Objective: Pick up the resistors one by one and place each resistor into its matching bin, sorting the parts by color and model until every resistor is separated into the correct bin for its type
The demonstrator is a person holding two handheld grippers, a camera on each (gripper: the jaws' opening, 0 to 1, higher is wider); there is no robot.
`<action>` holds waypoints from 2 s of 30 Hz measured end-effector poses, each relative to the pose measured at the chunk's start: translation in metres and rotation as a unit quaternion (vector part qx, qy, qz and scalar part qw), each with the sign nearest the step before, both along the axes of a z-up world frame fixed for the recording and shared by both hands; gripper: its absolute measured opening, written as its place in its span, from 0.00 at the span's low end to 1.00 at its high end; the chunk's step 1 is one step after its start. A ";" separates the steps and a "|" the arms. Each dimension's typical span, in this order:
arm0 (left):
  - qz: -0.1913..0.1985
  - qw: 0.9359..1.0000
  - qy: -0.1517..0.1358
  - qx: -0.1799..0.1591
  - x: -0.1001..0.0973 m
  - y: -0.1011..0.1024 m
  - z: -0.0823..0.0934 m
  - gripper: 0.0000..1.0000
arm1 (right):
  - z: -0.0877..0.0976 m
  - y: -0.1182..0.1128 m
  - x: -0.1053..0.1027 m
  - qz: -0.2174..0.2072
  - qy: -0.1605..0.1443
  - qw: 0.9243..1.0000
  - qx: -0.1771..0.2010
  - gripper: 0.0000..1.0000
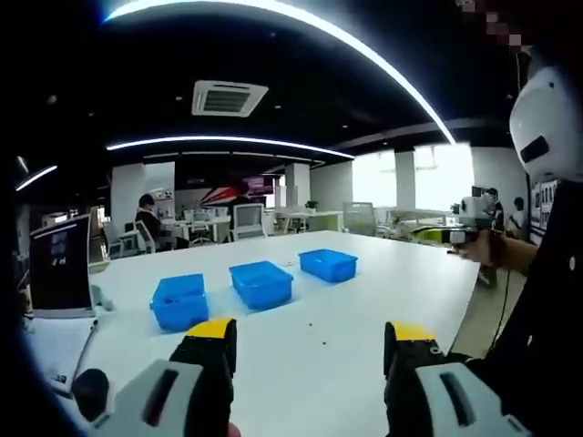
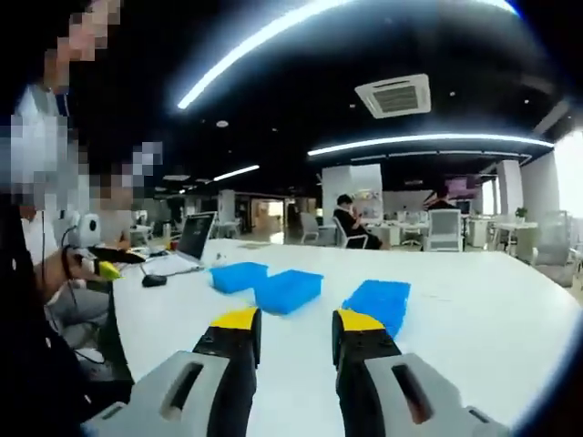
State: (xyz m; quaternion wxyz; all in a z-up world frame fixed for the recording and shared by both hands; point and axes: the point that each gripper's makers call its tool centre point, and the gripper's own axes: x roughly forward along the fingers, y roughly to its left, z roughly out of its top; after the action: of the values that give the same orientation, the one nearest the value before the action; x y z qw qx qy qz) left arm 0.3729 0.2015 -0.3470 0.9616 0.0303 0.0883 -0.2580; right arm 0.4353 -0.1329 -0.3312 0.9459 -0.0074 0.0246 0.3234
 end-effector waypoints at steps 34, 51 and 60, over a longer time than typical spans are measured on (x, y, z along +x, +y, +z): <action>0.018 1.000 0.015 -0.012 -0.019 0.022 -0.018 0.67 | -0.005 0.128 -0.001 0.263 0.131 0.936 -0.193 0.30; 0.021 0.999 0.028 -0.022 -0.026 0.022 -0.027 0.67 | -0.064 0.189 0.004 0.307 0.227 0.861 -0.336 0.30; 0.016 0.999 0.038 -0.017 -0.025 0.014 -0.034 0.66 | -0.110 0.215 0.021 0.278 0.258 0.843 -0.382 0.28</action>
State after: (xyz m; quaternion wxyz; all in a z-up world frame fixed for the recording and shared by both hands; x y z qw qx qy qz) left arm 0.3483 0.2158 -0.3808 0.9619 0.0025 0.1211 -0.2452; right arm 0.4564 0.0824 -0.4412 0.6983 -0.2906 0.3862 0.5280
